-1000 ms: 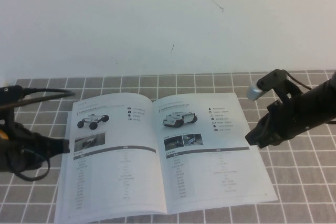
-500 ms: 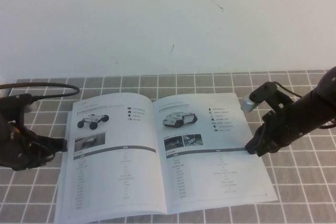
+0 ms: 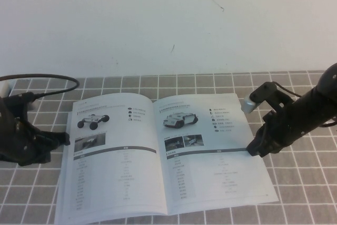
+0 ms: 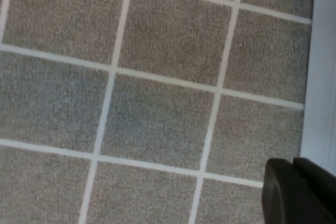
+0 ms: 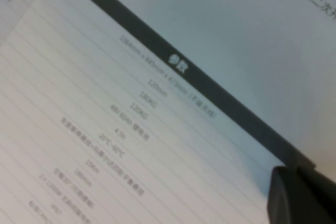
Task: Close book
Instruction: 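Close the open booklet and leave it lying on the table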
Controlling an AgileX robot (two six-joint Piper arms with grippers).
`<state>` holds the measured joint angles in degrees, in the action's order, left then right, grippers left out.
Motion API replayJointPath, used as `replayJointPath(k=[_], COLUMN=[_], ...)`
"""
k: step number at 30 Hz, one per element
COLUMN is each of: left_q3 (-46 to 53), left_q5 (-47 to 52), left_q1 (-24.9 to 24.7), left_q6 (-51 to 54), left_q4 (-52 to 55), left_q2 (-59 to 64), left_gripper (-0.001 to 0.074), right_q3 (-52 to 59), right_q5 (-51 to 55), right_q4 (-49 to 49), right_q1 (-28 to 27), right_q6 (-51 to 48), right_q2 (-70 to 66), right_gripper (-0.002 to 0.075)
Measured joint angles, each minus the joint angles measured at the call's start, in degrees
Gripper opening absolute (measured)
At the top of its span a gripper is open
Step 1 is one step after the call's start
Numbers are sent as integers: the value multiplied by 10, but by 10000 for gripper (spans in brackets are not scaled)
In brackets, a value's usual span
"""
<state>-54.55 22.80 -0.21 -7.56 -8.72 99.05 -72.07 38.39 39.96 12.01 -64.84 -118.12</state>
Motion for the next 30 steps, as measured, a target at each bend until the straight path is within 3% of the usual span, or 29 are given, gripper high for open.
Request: replayJointPath(k=[12,30], left_q3=[-26,-95], left_q5=[14,12], left_q1=[0,-3], left_q6=[35,56], left_q4=[-34,-74], left_q2=[7,105], left_gripper=[-3,-3], right_q3=[-46,-58], right_q5=[28,41], right_q4=[-38,-22], right_q1=[84,84], right_q6=[18,38], right_q2=[-23,-43], right_gripper=[-3,-3])
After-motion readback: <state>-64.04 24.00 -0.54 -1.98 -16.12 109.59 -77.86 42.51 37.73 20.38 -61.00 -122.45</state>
